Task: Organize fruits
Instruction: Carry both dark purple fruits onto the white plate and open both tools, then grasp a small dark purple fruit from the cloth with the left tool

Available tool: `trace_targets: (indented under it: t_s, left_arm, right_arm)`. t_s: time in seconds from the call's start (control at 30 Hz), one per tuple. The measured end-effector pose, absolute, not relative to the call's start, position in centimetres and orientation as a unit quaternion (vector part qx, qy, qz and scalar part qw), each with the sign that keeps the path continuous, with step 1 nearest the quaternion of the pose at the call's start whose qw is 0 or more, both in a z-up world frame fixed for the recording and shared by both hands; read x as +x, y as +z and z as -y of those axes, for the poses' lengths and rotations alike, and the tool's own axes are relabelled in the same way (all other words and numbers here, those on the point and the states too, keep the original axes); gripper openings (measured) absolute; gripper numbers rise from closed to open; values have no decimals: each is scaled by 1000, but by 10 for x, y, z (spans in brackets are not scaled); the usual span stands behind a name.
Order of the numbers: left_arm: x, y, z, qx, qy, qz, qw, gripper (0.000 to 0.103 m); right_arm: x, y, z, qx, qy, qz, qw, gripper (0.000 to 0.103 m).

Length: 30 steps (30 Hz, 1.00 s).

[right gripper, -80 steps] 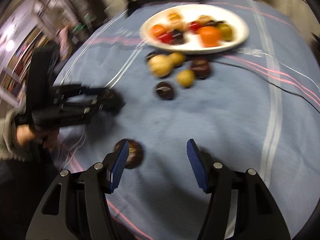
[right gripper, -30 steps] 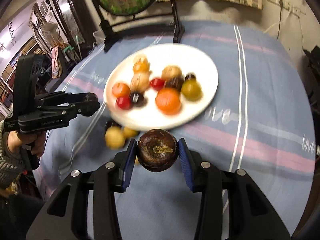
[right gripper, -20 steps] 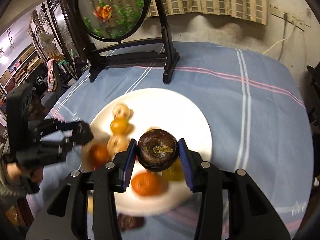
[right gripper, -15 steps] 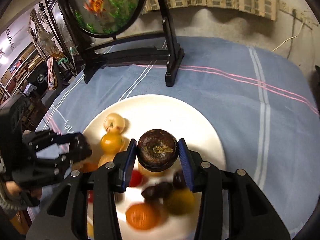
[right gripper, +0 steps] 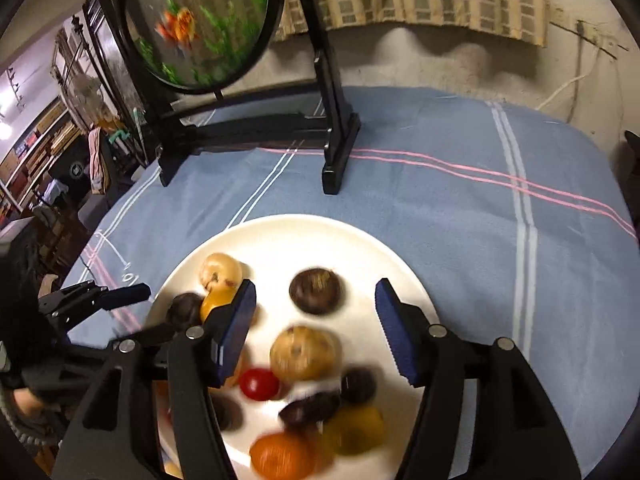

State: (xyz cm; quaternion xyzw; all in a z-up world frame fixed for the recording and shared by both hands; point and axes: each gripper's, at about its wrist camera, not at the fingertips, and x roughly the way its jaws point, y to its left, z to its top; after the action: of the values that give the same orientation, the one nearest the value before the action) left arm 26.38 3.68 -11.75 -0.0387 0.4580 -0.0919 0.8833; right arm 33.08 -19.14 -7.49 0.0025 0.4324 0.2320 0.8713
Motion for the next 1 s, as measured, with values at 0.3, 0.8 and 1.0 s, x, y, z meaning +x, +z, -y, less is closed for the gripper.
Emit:
trace_targets:
  t_s: [0.3,0.8,1.0]
  left_arm:
    - [176,-137,-50,-50,-92,-500,859,72]
    - [149,-149,-37,-53,-117,-514,848,80]
    - [173,-155,-19,-36,-128,-514,847,80]
  right_arm:
    - [230,-81,224,52,203,-459,864,63]
    - [103,-115,213,16,204,-528,824,63]
    - [86,-108,224,7,178,-529,830,63]
